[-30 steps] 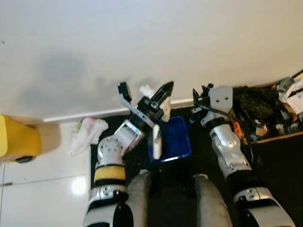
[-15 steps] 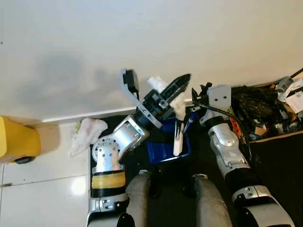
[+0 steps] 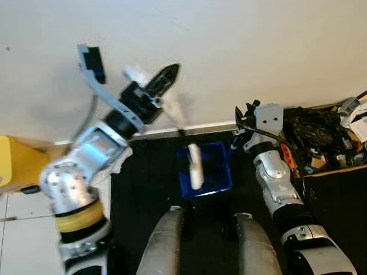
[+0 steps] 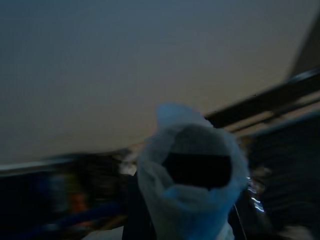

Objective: Sweep floor

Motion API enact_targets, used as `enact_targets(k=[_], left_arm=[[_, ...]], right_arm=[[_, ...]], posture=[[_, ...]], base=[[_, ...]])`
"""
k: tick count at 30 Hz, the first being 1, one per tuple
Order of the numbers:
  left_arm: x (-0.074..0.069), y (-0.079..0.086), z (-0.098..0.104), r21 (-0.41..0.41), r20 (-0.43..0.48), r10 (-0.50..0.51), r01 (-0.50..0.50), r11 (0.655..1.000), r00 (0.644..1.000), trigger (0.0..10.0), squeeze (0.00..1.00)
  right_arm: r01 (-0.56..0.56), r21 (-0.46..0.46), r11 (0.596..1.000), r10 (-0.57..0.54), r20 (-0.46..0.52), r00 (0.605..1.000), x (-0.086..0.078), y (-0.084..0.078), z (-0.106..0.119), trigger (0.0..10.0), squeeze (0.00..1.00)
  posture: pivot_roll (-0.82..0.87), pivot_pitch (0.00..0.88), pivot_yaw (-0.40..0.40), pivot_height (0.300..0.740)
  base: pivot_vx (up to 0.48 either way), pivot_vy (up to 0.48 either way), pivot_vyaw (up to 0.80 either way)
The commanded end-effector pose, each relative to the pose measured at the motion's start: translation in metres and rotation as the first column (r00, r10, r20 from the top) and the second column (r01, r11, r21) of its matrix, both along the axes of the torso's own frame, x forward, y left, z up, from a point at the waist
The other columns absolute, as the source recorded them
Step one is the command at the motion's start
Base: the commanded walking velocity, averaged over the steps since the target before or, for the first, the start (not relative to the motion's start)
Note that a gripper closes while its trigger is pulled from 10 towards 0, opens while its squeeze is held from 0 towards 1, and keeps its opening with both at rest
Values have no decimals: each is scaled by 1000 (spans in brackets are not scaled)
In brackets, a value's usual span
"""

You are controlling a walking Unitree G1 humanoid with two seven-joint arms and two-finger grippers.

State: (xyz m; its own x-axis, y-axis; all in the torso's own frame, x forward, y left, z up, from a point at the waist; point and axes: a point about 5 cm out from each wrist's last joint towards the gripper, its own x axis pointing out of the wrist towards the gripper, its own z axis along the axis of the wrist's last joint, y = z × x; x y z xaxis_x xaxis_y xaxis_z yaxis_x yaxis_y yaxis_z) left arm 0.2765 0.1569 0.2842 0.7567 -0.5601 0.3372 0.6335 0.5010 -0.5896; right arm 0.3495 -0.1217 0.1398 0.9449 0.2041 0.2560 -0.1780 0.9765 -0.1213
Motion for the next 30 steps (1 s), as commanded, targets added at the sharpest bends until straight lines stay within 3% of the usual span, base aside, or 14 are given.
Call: enact_targets(k=[1, 2, 3, 5, 7, 9, 12, 15, 17, 18, 22, 25, 28, 30], left_arm=[[0, 9, -6, 139, -56, 96, -87, 986, 994, 10000, 0], [0, 9, -6, 139, -56, 96, -87, 986, 994, 10000, 0], [4, 17, -19, 236, -128, 177, -143, 961, 976, 10000, 0], [5, 19, -23, 262, -144, 205, -162, 951, 968, 10000, 0], [10, 25, -36, 394, -174, 321, -233, 889, 931, 10000, 0], [11, 30, -59, 519, -234, 362, -199, 831, 902, 10000, 0], [13, 34, -72, 550, -283, 386, -181, 815, 878, 10000, 0], [23, 53, -85, 511, -322, 483, -280, 813, 814, 10000, 0], [24, 56, -88, 497, -347, 494, -290, 818, 797, 10000, 0], [24, 65, -99, 487, -378, 529, -323, 811, 760, 10000, 0], [22, 62, -110, 511, -368, 525, -304, 804, 768, 10000, 0], [25, 53, -106, 527, -311, 495, -286, 800, 811, 10000, 0], [35, 37, -91, 481, -221, 438, -294, 826, 871, 10000, 0], [38, 33, -86, 447, -199, 420, -300, 843, 885, 10000, 0]], right_arm=[[14, 19, 1000, -11, -153, 988, -11, -1, -36, 10000, 0], [14, 19, 1000, -11, -153, 988, -11, -1, -36, 10000, 0], [23, 32, 999, -18, -153, 988, -11, -3, -36, 10000, 0], [27, 38, 999, -21, -152, 988, -12, -4, -36, 10000, 0], [34, 52, 998, -26, -149, 988, -12, -7, -36, 10000, 0], [54, 81, 995, -42, -142, 989, -14, -13, -34, 10000, 0], [70, 103, 992, -56, -136, 989, -15, -17, -33, 10000, 0], [101, 140, 985, -83, -125, 989, -18, -24, -32, 10000, 0], [105, 145, 984, -87, -124, 989, -18, -24, -32, 10000, 0], [121, 163, 979, -102, -117, 988, -20, -28, -31, 10000, 0], [138, 178, 974, -121, -106, 987, -23, -35, -29, 10000, 0], [143, 179, 973, -129, -87, 988, -25, -40, -24, 10000, 0], [127, 171, 977, -121, -46, 992, -26, -45, -13, 10000, 0], [118, 165, 979, -113, -35, 993, -26, -44, -10, 10000, 0]], posture=[[215, 345, 99, 740], [215, 345, 99, 740], [217, 331, 98, 740], [217, 331, 98, 740], [217, 299, 94, 740], [219, 271, 93, 740], [220, 255, 96, 740], [214, 222, 107, 740], [214, 222, 107, 740], [204, 191, 119, 740], [199, 171, 120, 740], [189, 152, 114, 740], [170, 125, 97, 740], [164, 119, 89, 740]], base=[[0, 0, 0], [0, 0, 0], [0, 0, 0], [0, 0, 0], [0, 0, 0], [0, 0, 0], [0, 0, 0], [0, 0, 0], [0, 0, 0], [0, 0, 0], [0, 0, 0], [0, 0, 0], [0, 0, 0], [0, 0, 0]])
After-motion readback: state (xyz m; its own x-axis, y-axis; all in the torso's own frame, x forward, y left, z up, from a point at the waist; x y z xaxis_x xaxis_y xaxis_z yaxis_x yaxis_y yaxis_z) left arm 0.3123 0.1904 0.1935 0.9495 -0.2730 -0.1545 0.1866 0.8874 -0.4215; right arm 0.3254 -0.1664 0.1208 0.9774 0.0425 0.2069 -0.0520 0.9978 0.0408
